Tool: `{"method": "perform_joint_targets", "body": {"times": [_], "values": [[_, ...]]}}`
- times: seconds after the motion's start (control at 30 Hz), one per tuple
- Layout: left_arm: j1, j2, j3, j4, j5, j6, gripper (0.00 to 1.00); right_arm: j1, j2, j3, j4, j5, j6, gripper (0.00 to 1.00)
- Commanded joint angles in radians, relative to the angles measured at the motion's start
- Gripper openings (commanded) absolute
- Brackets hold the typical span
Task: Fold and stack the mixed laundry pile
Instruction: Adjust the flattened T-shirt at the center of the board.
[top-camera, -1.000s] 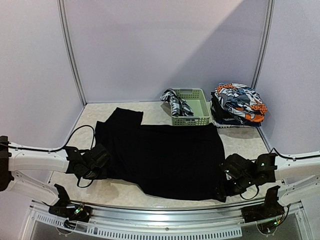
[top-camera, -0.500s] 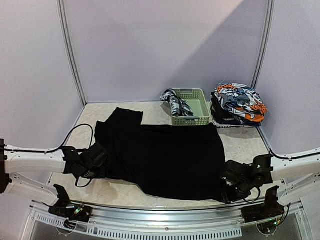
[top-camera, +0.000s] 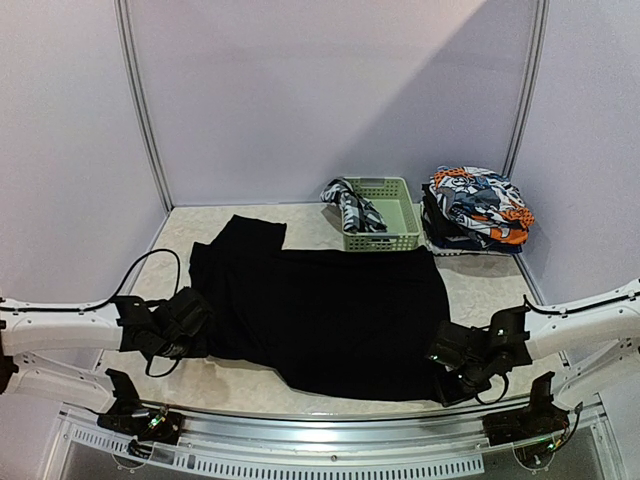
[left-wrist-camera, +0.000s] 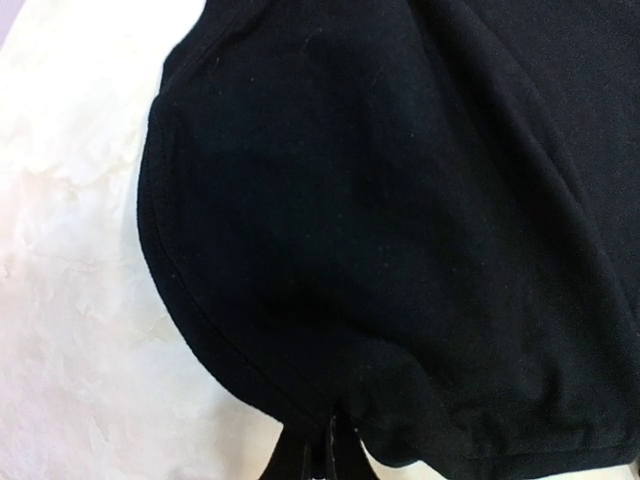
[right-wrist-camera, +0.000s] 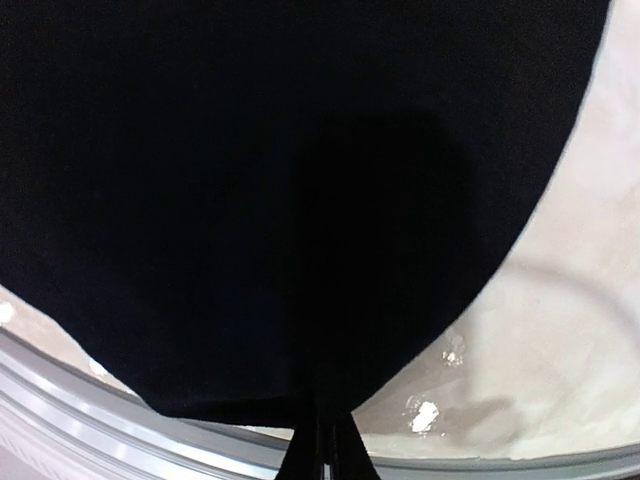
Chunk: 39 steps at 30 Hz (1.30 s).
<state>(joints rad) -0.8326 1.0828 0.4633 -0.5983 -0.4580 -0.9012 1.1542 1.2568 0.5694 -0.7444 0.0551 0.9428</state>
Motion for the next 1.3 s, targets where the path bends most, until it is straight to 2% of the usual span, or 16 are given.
{"method": "perform_joint_targets", "body": {"times": [0.0, 0.37, 0.53, 0.67, 0.77, 0.9, 1.13, 1.27], "values": [[0.007, -0.036, -0.002, -0.036, -0.013, 0.011, 0.0, 0.008, -0.003, -0.011, 0.001, 0.035, 0.007, 0.0], [0.007, -0.264, 0.088, -0.231, -0.019, 0.016, 0.0, 0.007, -0.198, 0.075, -0.248, 0.195, 0.048, 0.0], [0.007, -0.304, 0.168, -0.298, -0.015, 0.048, 0.0, -0.002, -0.227, 0.129, -0.295, 0.273, 0.053, 0.0], [0.008, -0.29, 0.25, -0.334, -0.052, 0.081, 0.0, -0.062, -0.252, 0.144, -0.276, 0.287, 0.043, 0.0], [0.016, -0.239, 0.325, -0.34, -0.103, 0.114, 0.0, -0.068, -0.291, 0.168, -0.238, 0.33, 0.06, 0.0], [0.069, -0.124, 0.406, -0.291, -0.095, 0.191, 0.0, -0.109, -0.27, 0.217, -0.214, 0.39, 0.044, 0.0], [0.262, 0.156, 0.516, -0.184, 0.009, 0.339, 0.0, -0.326, -0.141, 0.23, -0.057, 0.341, -0.081, 0.0], [0.344, 0.367, 0.637, -0.142, 0.075, 0.408, 0.0, -0.429, -0.03, 0.258, 0.039, 0.291, -0.169, 0.0]]}}
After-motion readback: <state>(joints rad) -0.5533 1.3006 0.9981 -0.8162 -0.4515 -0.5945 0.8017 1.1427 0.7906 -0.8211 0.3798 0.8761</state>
